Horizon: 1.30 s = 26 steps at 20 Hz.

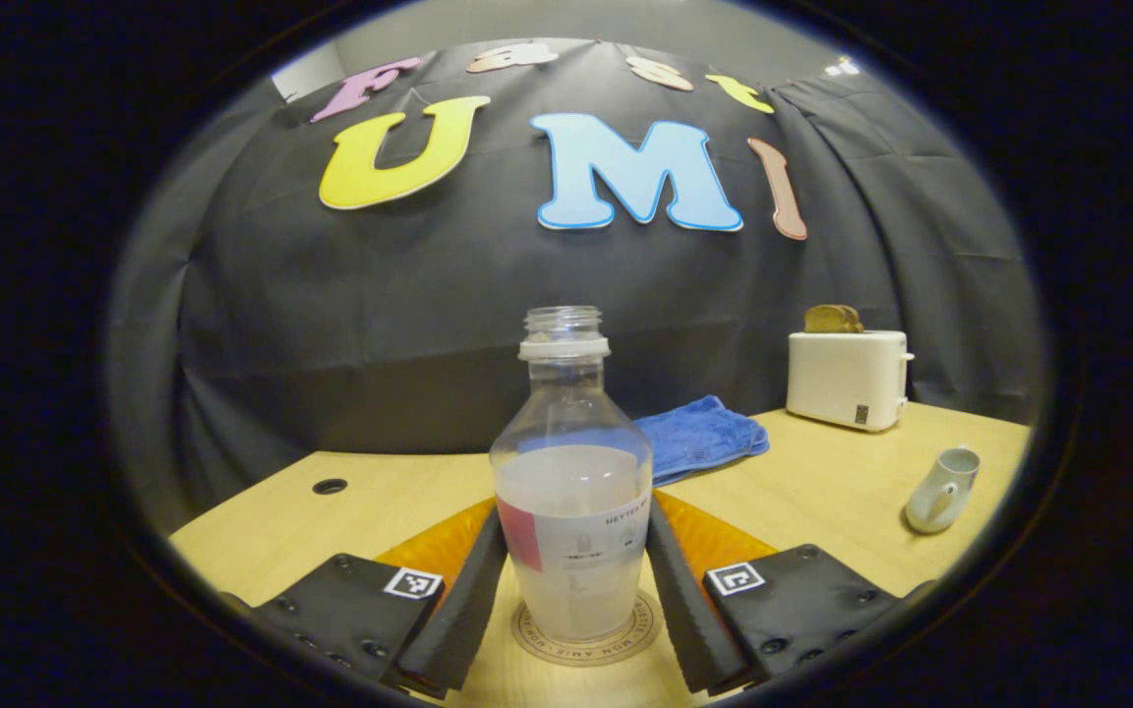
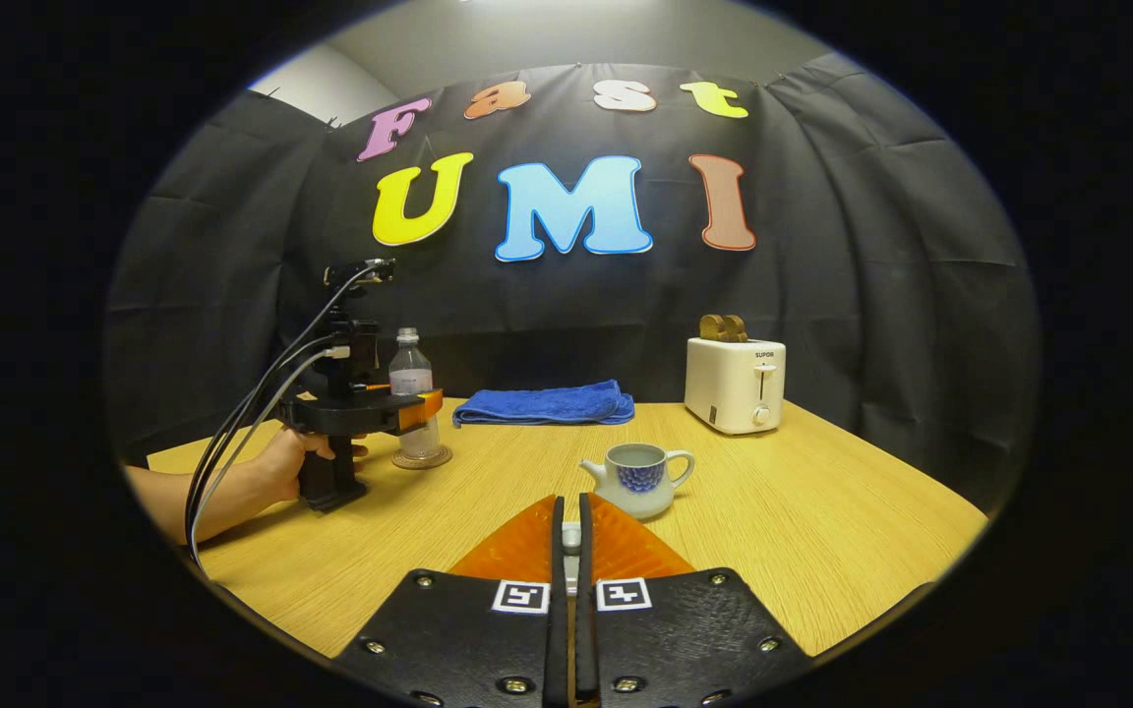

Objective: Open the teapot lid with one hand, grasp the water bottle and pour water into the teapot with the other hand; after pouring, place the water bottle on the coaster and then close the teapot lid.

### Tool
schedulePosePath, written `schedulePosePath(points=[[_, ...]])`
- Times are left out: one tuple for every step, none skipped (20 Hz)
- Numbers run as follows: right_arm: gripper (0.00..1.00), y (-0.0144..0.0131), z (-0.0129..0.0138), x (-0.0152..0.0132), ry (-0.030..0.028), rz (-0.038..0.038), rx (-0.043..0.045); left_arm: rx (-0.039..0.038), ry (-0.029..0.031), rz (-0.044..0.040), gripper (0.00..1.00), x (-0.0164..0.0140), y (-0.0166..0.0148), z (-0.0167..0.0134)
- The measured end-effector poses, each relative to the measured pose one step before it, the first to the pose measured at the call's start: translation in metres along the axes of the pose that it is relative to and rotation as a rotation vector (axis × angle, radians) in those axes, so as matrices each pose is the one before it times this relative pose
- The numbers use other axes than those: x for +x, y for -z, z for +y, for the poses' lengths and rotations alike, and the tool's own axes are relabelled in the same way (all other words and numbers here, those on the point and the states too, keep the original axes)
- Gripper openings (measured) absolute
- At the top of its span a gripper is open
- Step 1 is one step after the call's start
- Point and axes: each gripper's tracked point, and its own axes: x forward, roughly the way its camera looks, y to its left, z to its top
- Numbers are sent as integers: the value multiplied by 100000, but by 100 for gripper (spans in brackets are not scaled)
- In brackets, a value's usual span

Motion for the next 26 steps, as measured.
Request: schedulePosePath(points=[[3,53,21,-99,-54,-92,-73,631,-948,-62,95,-298,-304,138],[3,-64,-24,-15,33,-25,-69,54,-64,134,98,47,38,-23],[3,-43,-2,-22,3,-158,-2,481,584,813,100,-141,157,-218],[3,-74,-19,-18,33,-103,65,670,349,328,100,-221,17,-179],[3,27,110,-48,-147,-112,9,1141,-432,-78,100,-167,-8,-34],[3,-62,52,-54,-110,-38,7,952,-876,26,100,-143,-100,180],[3,-82,63,-63,-116,-191,7,209,-750,142,100,-246,114,215],[3,-115,2,-144,-24,-352,-83,-401,-93,-105,100,-234,-61,40],[3,-68,65,-91,66,-220,-254,-526,-474,-482,100,-225,-165,138],[3,-37,-31,-43,83,-226,-92,-1143,164,58,100,-279,-104,-19],[3,-1,-4,-53,0,-77,153,-1017,-198,151,100,-394,86,133],[3,-45,-12,-26,32,2,144,-587,-275,61,100,-457,-33,142],[3,-2,-44,87,2,-4,123,-618,-434,184,100,-555,141,30],[3,-78,-33,90,60,-199,139,-419,83,-64,100,-601,-95,-9],[3,-171,-182,150,235,-594,-48,-55,-147,-168,100,-718,96,-153],[3,-309,-253,267,431,-939,-287,263,-43,-267,100,-884,-72,-11],[3,-452,-543,451,804,-1429,-415,50,1293,-698,100,-931,-84,-419],[3,-555,-641,743,888,-1073,114,-326,1225,-1259,100,-1105,-344,-408],[3,-337,-648,870,1025,-894,559,-345,852,-940,100,-1090,-423,-244],[3,-617,-642,909,1255,-1234,556,-449,733,-890,100,-1075,-411,-461],[3,-421,-595,1028,1628,-1022,-339,-713,840,-874,100,-956,-400,-339],[3,-459,-464,1103,1371,-1020,-574,-665,624,-812,100,-1047,-487,-330],[3,-150,-139,1109,807,122,-865,-360,618,-834,100,-903,-515,-375],[3,-206,-83,1062,371,-361,-161,-286,127,-376,100,-819,-249,-302],[3,-151,53,1003,11,-45,507,-324,531,-418,100,-798,-221,-343],[3,106,-93,1221,564,162,-671,-385,657,-288,100,-592,-191,-439]])
